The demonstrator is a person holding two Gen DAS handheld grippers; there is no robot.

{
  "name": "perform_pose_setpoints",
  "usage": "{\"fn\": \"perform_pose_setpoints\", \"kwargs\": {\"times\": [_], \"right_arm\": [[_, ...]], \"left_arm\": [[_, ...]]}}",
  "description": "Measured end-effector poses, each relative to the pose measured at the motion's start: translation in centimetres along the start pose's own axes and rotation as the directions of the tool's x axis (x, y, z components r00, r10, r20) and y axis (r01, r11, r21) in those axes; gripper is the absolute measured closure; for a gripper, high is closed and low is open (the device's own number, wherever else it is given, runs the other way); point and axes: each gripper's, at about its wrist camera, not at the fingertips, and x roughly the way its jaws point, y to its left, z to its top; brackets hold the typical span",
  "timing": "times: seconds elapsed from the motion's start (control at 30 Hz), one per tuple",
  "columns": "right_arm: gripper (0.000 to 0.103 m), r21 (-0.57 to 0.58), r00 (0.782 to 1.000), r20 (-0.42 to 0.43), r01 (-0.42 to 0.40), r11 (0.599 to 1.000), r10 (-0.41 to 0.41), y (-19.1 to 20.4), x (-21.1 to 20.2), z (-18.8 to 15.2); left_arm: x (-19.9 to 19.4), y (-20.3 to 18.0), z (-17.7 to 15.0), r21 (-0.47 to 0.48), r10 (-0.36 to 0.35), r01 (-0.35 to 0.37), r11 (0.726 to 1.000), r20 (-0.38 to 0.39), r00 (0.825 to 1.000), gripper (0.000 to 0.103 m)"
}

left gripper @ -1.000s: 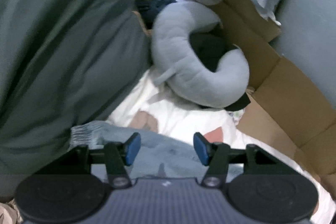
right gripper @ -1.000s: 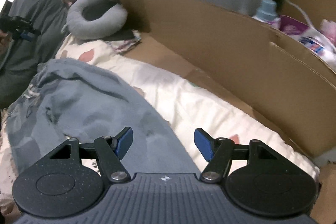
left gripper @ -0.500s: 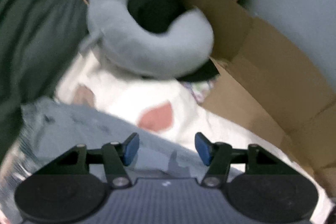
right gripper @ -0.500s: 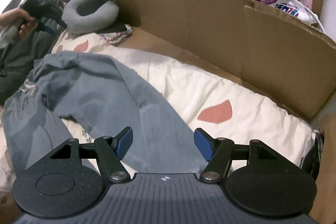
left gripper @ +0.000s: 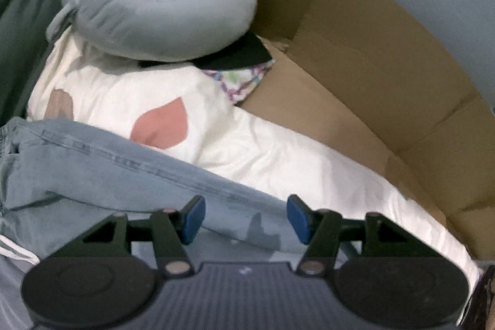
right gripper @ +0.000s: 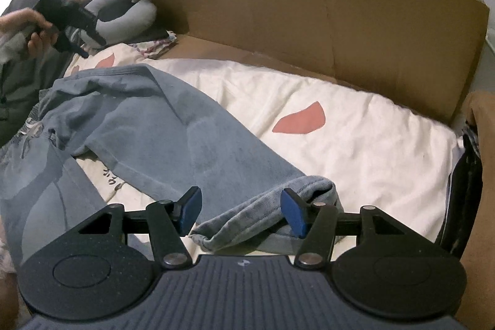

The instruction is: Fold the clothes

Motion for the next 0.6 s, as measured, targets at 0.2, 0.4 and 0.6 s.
{"fn": "perform_pose_setpoints", "kwargs": {"times": [0.2, 0.4, 0.6], "right_arm": [[0.039, -0.243, 0.999, -0.049, -0.022, 0.970, 0.011, 2.5, 0.9, 0.8], [0.039, -0.451, 0.989, -0.146, -0.091, 0.888, 0.027, 4.8, 3.3, 1.0], [0.041, -0.595, 0.962, -0.271, -0.191, 0.781, 0.029, 6.6, 6.0, 0.4]], "left_arm": [[0.5, -1.1, -0.2, 0.023, -0.026, 0.027, 0.999, -0.029, 0.999, 0.041], [0.5, 0.0, -0.3, 0.017, -0.030, 0.031, 0.999, -0.049, 0.998, 0.041], [-0.1, 2.1, -0.1, -0.015, -0.027, 0.026, 1.000, -0.049, 0.998, 0.041]]}}
